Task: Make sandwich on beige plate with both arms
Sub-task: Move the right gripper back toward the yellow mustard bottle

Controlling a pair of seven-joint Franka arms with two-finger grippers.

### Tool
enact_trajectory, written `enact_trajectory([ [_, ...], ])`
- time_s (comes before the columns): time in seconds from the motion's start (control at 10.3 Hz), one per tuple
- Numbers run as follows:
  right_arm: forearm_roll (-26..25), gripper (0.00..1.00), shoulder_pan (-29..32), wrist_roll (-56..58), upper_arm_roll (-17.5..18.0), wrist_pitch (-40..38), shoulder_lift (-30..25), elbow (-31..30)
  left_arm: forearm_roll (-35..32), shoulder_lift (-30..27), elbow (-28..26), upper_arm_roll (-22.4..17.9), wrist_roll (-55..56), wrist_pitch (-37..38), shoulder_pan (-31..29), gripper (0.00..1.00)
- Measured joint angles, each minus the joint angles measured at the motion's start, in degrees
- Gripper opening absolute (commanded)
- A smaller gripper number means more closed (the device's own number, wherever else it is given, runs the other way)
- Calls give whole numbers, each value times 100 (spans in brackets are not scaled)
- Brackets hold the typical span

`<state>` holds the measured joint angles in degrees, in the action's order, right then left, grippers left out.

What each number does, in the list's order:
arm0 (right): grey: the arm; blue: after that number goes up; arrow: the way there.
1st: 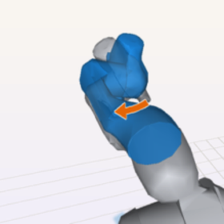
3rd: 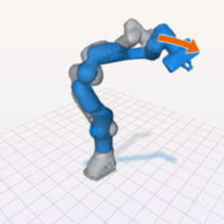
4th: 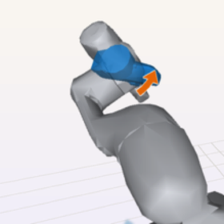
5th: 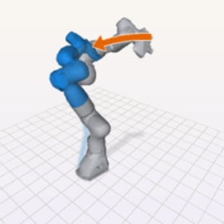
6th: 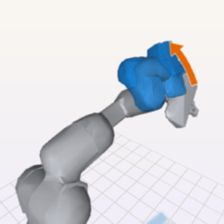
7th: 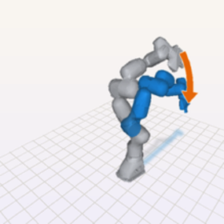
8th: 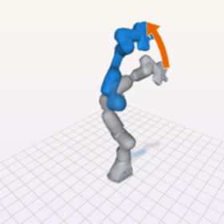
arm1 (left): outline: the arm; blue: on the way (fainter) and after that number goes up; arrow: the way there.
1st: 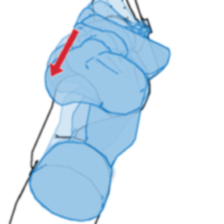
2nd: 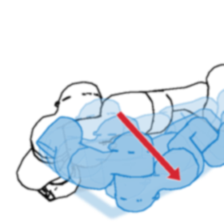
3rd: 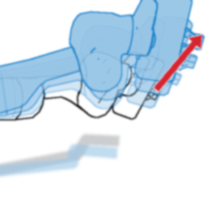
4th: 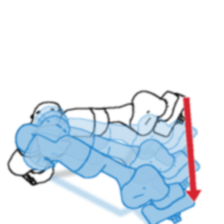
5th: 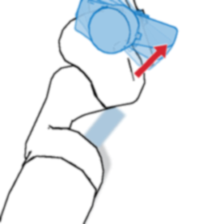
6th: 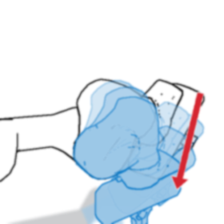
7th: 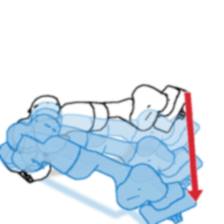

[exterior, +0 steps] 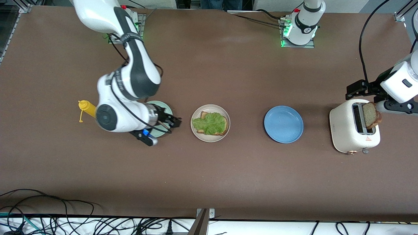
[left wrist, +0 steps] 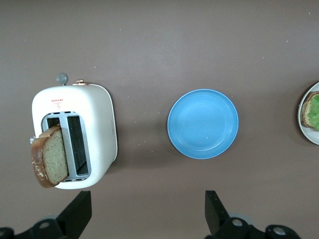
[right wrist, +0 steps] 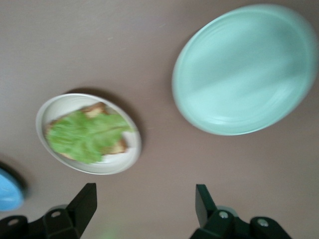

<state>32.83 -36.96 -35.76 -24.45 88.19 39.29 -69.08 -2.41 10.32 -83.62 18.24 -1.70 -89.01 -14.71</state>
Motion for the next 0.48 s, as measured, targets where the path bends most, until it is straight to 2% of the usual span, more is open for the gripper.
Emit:
enact_trajectory([
  [0.29,-879,100,27,1866,-644,-520,-339,-185,0,0,0,1,0,0,0,100],
  [0.48,-1002,100,31,3370,-1252,-567,-486,-451,0,0,0,2,0,0,0,100],
])
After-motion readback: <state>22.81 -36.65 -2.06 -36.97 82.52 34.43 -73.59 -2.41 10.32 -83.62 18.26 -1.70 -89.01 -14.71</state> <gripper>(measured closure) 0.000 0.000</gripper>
